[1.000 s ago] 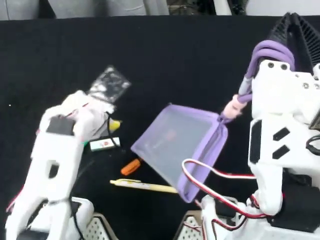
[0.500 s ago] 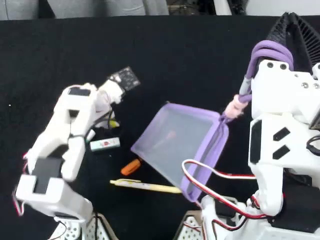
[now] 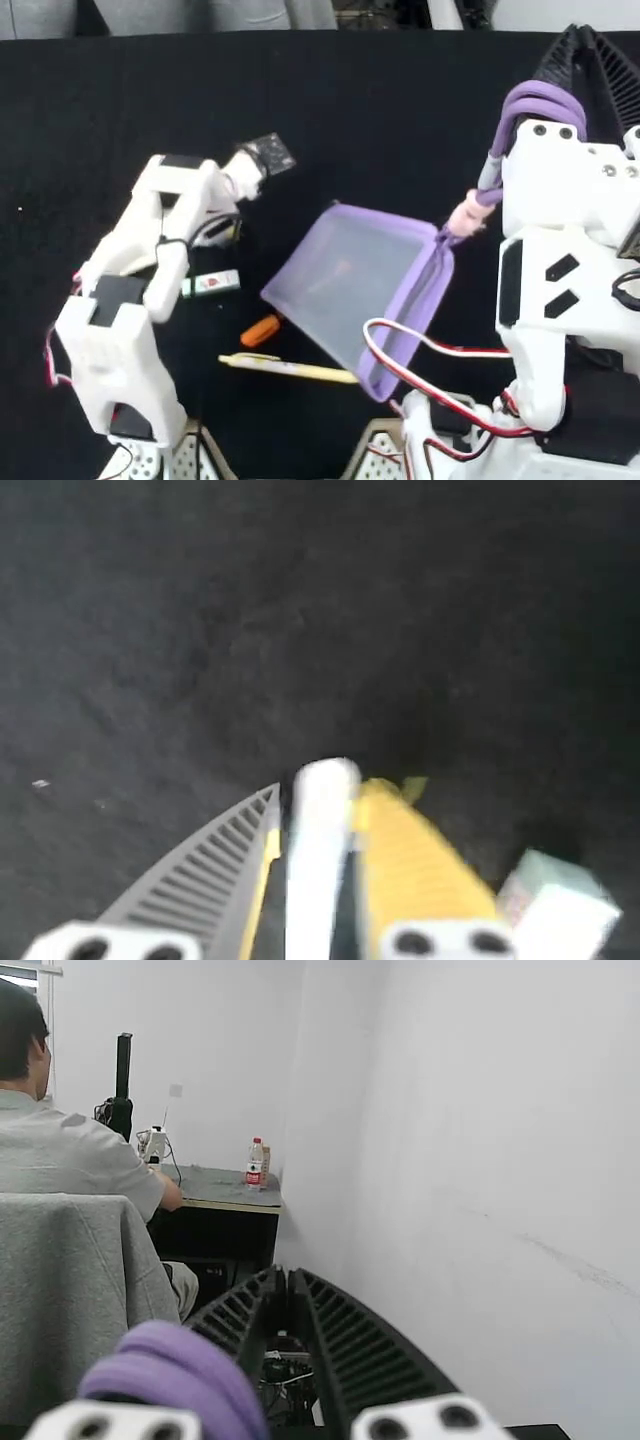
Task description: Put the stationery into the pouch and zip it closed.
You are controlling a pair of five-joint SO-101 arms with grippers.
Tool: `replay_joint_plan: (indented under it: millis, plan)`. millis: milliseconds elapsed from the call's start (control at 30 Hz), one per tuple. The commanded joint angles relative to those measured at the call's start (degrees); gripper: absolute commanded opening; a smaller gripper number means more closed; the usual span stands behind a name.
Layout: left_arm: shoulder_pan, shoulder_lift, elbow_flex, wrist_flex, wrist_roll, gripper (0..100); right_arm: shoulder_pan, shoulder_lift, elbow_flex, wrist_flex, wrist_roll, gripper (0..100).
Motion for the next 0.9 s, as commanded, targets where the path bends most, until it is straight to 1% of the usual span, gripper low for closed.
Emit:
replay_joint_plan:
  millis: [0, 67, 200, 367, 500, 567, 600, 667, 733, 867]
  plan:
    - [-0.7, 0.8, -6.2, 3.4, -0.1, 4, -1.1, 0.0, -0.8, -2.2, 0.1, 1.1]
    - [-0.2, 0.6, -8.7, 6.6, 0.8, 3, -1.1, 0.0, -0.8, -2.2, 0.1, 1.1]
    - [0.0, -2.9, -17.1, 13.8, 8.7, 3, -1.1, 0.1, -0.8, -2.0, 0.3, 1.1]
    - [0.0, -12.6, -29.6, 22.1, 16.2, 3, -1.2, 0.3, -1.2, -2.5, -0.1, 1.1]
    - [0.0, -21.0, -37.8, 22.7, 22.9, 3, -6.5, 0.5, -4.3, -5.5, 0.3, 1.1]
    - [0.0, -24.6, -40.7, 22.7, 27.1, 3, -9.2, 1.8, -7.2, -5.0, 1.0, 1.1]
    - [0.0, -26.4, -41.8, 22.7, 29.4, 3, -10.6, 3.0, -9.1, -4.3, 2.5, 1.1]
    - [0.0, -29.6, -43.5, 22.7, 33.6, 3, -13.0, 6.6, -14.4, -2.3, 5.5, 1.1]
    - [0.0, -32.6, -44.8, 22.6, 37.3, 3, -13.4, 11.8, -21.5, 0.9, 7.2, 1.1]
    - [0.0, -38.0, -46.9, 22.6, 43.2, 3, -13.3, 25.5, -39.2, 9.9, 8.1, 1.1]
